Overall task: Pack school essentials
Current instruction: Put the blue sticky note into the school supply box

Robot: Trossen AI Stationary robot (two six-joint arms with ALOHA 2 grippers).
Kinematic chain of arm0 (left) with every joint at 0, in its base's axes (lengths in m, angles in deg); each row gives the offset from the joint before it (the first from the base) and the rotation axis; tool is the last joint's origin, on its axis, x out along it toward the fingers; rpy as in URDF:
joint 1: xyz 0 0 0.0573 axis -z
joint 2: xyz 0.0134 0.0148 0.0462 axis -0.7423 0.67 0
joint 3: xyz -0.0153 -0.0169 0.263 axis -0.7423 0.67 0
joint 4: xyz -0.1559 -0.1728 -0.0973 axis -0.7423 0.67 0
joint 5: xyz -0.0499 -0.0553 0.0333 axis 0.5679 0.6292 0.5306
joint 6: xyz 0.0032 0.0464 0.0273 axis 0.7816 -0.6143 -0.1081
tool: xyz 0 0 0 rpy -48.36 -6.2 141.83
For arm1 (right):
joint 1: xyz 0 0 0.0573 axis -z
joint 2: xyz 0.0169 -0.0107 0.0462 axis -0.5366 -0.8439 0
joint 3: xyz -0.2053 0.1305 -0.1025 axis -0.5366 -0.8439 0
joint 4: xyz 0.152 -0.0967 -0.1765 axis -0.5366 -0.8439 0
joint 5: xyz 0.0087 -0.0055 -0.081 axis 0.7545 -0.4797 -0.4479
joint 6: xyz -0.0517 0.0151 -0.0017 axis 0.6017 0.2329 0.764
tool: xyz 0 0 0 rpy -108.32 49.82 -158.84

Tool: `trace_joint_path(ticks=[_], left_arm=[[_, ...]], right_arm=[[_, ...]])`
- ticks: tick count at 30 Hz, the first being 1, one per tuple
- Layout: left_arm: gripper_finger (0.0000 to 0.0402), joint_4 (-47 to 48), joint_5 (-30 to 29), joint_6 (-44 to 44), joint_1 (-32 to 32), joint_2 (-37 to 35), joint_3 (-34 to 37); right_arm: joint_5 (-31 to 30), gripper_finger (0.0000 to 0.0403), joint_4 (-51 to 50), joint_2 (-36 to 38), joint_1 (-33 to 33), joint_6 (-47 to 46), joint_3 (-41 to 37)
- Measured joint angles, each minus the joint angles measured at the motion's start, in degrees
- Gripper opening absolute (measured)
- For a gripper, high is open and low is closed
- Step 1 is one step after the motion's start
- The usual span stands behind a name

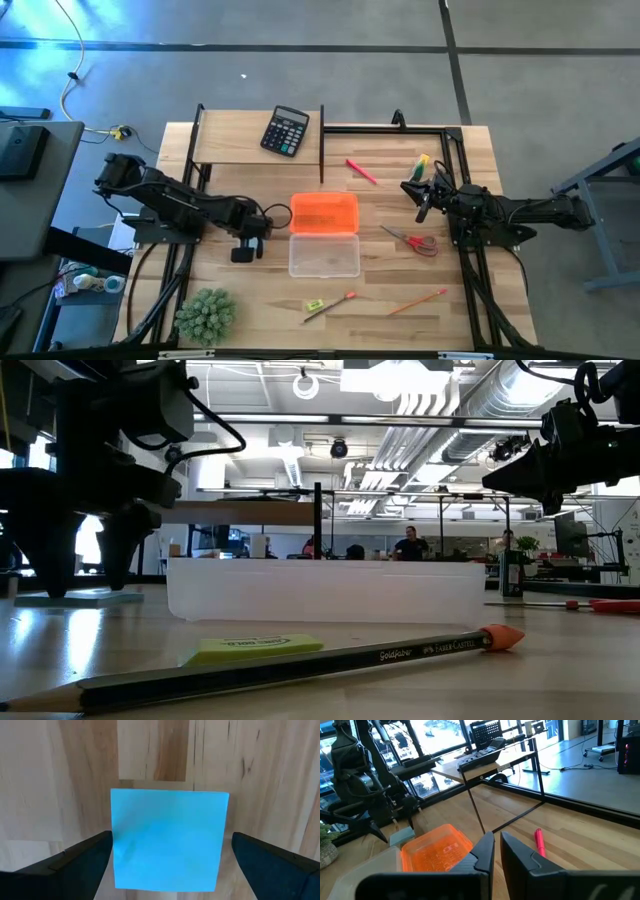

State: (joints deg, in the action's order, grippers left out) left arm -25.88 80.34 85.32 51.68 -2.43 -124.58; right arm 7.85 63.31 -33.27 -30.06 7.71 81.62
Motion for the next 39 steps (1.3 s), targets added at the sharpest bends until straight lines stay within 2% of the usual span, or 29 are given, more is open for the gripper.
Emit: trace_joint_path(ticks=[16, 29, 39], left_arm=[[0.0396, -1.6, -0.6, -0.4, 0.0, 3.7, -0.2], [0.0307, -2.0, -0.7, 0.9, 0.1, 3.9, -0.1], [0.0282, -2.6, -0.2, 3.5, 0.1, 2.8, 0.0]], right_arm=[[0.0, 0.0023, -0.9, 0.0, 0.0, 0.0, 0.0], [0.0, 0.0023, -1.0, 0.0, 0.0, 0.0, 0.0], [0.0, 0.0023, -1.0, 0.0, 0.0, 0.0, 0.0]])
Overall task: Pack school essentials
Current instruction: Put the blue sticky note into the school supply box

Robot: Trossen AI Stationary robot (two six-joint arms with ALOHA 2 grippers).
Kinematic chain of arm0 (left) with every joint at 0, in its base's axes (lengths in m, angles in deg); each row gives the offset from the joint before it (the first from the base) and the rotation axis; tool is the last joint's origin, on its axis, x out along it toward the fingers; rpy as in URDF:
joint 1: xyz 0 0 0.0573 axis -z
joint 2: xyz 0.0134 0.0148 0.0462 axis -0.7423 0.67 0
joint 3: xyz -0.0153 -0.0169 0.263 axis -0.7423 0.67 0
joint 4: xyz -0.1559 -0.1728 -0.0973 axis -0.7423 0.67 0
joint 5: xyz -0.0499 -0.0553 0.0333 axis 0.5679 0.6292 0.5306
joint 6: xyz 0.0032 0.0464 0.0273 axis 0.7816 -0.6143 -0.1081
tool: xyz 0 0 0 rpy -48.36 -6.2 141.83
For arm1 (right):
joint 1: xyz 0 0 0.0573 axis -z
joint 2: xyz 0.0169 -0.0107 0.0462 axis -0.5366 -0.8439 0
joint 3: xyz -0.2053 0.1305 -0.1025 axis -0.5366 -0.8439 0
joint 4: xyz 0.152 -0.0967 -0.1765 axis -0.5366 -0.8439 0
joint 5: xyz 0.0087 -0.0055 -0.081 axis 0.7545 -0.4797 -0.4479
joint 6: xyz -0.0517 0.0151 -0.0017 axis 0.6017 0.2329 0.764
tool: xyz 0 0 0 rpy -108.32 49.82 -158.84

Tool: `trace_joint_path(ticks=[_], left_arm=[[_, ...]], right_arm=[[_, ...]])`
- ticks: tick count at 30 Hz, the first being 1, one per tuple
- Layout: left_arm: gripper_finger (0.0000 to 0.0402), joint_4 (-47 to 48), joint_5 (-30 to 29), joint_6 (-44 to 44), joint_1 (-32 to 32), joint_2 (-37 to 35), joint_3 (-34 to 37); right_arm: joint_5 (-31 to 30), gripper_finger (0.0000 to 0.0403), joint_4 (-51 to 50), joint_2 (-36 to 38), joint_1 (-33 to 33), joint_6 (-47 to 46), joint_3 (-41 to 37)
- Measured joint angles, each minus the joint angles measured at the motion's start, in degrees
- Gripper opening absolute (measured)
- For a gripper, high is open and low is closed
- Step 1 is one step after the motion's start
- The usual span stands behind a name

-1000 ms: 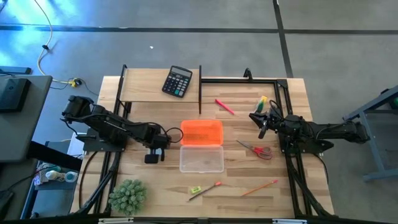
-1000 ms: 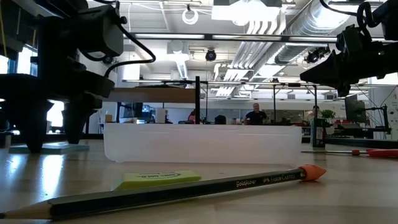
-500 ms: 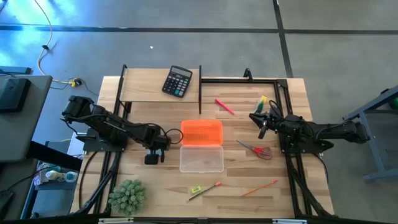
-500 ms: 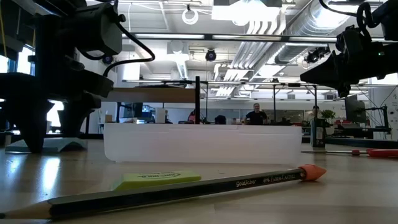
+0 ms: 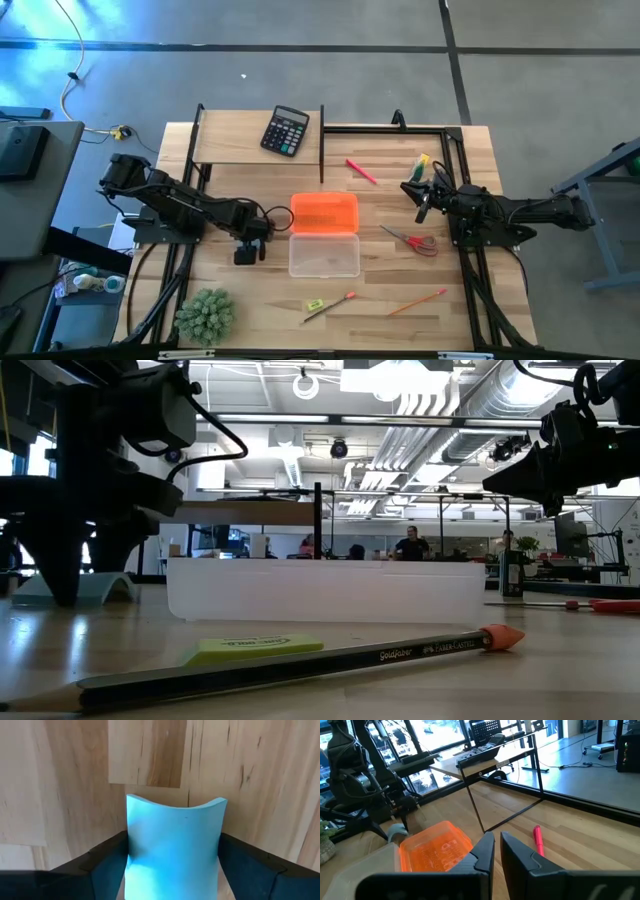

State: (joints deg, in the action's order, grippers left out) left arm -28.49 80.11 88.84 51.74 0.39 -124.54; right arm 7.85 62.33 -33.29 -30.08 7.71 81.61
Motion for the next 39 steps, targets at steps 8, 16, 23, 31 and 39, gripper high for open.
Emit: trace_joint_path(ticks=[8, 16, 23, 31, 39], left_arm=[[0.0281, -2.4, -0.6, 4.0, -0.1, -3.7, 0.1], [0.0281, -2.1, -2.1, 4.4, -0.1, -7.4, -5.8], [0.0281, -2.9, -4.5, -0.1, 0.0, -6.8, -14.8], [0.0281, -3.9, -5.4, -4.9, 0.2, 0.4, -24.0], [0.0281, -3.3, -5.1, -3.8, 3.3, 9.5, -31.3]], right_arm=[[0.0, 0.0023, -0.1, 0.0, 0.0, 0.0, 0.0], [0.0, 0.0023, -0.1, 0.0, 0.0, 0.0, 0.0], [0.0, 0.0023, -0.2, 0.0, 0.0, 0.0, 0.0], [0.0, 0.0023, -0.2, -0.1, 0.0, 0.0, 0.0], [0.0, 0.0023, -0.2, -0.1, 0.0, 0.0, 0.0]])
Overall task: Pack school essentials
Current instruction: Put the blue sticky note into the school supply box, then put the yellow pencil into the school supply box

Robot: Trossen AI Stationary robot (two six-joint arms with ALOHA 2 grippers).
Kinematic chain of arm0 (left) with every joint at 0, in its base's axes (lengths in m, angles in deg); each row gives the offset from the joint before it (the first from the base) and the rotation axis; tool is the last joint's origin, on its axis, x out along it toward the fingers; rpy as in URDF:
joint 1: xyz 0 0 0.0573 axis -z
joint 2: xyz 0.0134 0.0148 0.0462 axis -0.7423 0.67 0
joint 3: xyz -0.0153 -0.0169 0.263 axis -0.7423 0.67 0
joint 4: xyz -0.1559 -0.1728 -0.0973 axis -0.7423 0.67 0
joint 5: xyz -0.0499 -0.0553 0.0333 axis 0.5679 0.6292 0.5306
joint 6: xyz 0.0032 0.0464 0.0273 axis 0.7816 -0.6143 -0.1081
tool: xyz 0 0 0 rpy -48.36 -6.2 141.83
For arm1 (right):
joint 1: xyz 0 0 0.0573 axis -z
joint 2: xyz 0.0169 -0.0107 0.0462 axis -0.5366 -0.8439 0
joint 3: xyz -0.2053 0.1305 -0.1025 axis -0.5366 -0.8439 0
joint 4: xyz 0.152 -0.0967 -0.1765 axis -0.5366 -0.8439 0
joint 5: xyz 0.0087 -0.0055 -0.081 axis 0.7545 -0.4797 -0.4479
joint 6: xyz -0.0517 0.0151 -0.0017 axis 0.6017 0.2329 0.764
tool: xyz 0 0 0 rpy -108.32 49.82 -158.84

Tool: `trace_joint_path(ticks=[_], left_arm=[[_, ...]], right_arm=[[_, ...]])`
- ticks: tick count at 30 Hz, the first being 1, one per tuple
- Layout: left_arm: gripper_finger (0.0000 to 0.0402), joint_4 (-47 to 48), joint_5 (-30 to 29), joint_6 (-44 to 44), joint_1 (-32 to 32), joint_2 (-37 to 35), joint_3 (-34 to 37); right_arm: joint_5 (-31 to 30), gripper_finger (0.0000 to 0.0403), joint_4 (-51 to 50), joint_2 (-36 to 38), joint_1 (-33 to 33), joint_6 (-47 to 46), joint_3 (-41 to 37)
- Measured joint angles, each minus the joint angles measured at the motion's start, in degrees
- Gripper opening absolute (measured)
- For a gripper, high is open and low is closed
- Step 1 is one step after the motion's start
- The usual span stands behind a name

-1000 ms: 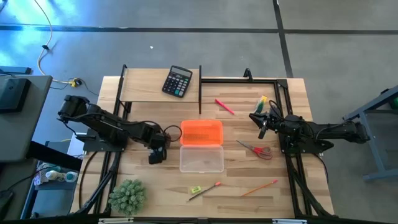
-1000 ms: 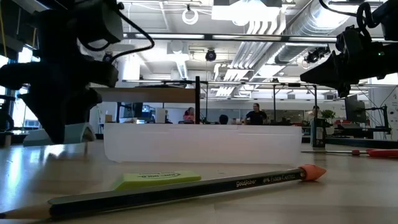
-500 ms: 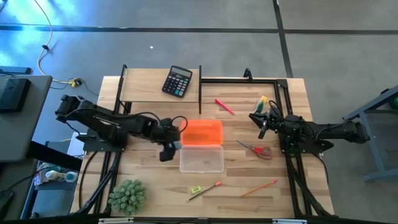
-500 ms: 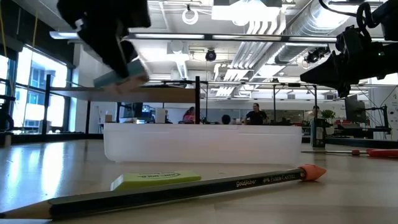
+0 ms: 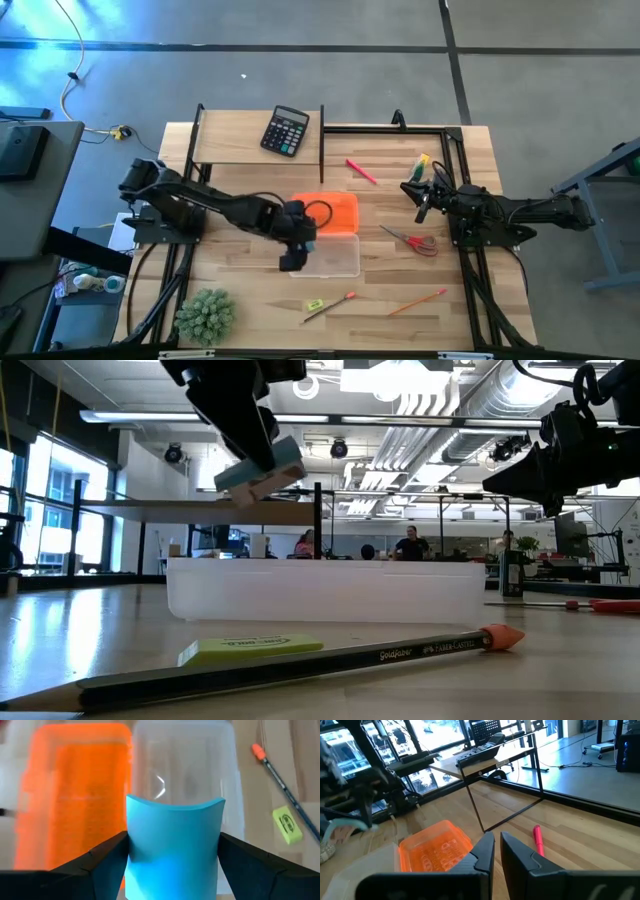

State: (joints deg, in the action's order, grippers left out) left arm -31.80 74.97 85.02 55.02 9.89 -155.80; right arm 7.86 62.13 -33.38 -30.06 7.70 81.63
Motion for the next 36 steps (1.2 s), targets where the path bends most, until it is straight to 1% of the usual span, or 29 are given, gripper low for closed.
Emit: trace_joint_path(ticks=[7, 13, 17, 21, 29, 34, 36], left_arm=[[0.0281, -0.1, 0.2, 3.9, 2.3, 6.8, -3.0], [0.0282, 0.2, 0.5, 6.6, 2.8, 10.6, -2.9], [0.0290, -0.1, 1.6, 6.9, 2.7, 12.2, -2.9], [0.0308, -0.5, 2.7, 6.9, 2.7, 13.3, -2.9], [0.0356, -0.7, 2.6, 5.4, 2.3, 13.3, -2.9], [0.0391, -0.7, 4.0, 3.7, 1.6, 13.3, -2.9], [0.0397, -0.9, 4.8, 3.2, 1.4, 13.3, -2.9]], right_arm=[[0.0, 0.0023, 0.0, 0.0, 0.0, 0.0, 0.0], [0.0, 0.0023, 0.0, 0.0, 0.0, 0.0, 0.0], [0.0, 0.0023, 0.0, 0.0, 0.0, 0.0, 0.0], [0.0, 0.0023, 0.0, 0.0, 0.0, 0.0, 0.0], [0.0, 0.0023, 0.0, 0.0, 0.0, 0.0, 0.0], [0.0, 0.0023, 0.0, 0.0, 0.0, 0.0, 0.0], [0.0, 0.0023, 0.0, 0.0, 0.0, 0.0, 0.0]])
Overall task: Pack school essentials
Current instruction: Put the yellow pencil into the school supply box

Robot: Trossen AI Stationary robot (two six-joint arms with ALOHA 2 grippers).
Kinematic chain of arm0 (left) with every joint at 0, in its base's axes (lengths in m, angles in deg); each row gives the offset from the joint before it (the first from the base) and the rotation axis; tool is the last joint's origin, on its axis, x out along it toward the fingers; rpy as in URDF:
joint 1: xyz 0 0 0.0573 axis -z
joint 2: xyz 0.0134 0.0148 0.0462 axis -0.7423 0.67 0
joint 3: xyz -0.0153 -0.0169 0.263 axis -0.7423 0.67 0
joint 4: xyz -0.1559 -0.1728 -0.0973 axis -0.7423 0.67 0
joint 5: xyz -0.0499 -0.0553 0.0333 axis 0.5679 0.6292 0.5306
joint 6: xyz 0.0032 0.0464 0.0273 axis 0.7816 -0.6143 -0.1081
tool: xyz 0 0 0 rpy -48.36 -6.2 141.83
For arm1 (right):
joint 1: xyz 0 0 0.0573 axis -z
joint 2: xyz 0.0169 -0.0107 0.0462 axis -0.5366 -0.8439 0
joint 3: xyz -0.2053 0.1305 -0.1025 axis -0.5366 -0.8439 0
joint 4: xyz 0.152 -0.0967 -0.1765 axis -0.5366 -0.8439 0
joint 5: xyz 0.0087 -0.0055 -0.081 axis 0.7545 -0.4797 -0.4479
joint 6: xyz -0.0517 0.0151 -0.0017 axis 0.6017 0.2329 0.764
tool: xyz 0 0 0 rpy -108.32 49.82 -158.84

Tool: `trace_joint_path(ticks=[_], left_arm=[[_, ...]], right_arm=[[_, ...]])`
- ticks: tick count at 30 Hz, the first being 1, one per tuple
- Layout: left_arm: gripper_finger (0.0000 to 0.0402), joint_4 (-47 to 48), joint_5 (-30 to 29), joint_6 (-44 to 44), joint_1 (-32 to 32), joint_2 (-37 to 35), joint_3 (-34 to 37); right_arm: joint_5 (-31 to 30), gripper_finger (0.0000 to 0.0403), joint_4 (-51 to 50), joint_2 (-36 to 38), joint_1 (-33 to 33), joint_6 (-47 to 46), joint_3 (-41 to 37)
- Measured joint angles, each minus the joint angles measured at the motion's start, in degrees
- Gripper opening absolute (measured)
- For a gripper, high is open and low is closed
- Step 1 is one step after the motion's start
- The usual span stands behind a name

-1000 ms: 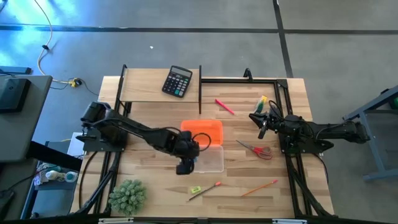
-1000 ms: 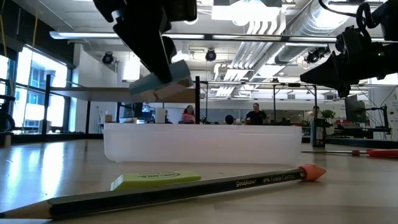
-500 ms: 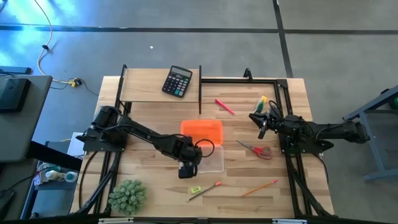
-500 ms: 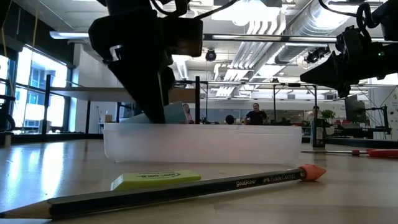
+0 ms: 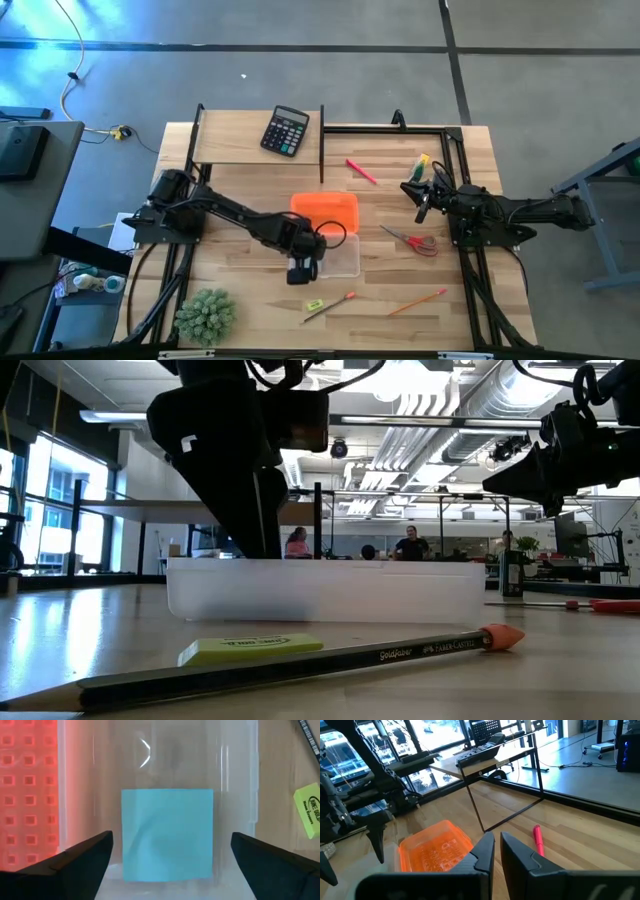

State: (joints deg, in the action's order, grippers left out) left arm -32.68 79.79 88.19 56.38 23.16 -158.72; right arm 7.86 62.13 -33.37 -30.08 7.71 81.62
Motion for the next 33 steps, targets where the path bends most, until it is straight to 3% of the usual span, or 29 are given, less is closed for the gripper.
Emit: trace_joint_path(ticks=[7, 20, 33], left_arm=[[0.0398, 1.4, 3.0, -3.5, -2.1, -0.4, -2.0], [0.0397, 2.4, 7.8, -7.4, -5.7, -0.5, -14.4], [0.0397, 3.0, 5.1, 8.0, -7.1, -0.5, -29.1]], right_arm=[[0.0, 0.0023, 0.0, 0.0, 0.0, 0.0, 0.0], [0.0, 0.0023, 0.0, 0.0, 0.0, 0.0, 0.0], [0.0, 0.0023, 0.0, 0.0, 0.0, 0.0, 0.0]])
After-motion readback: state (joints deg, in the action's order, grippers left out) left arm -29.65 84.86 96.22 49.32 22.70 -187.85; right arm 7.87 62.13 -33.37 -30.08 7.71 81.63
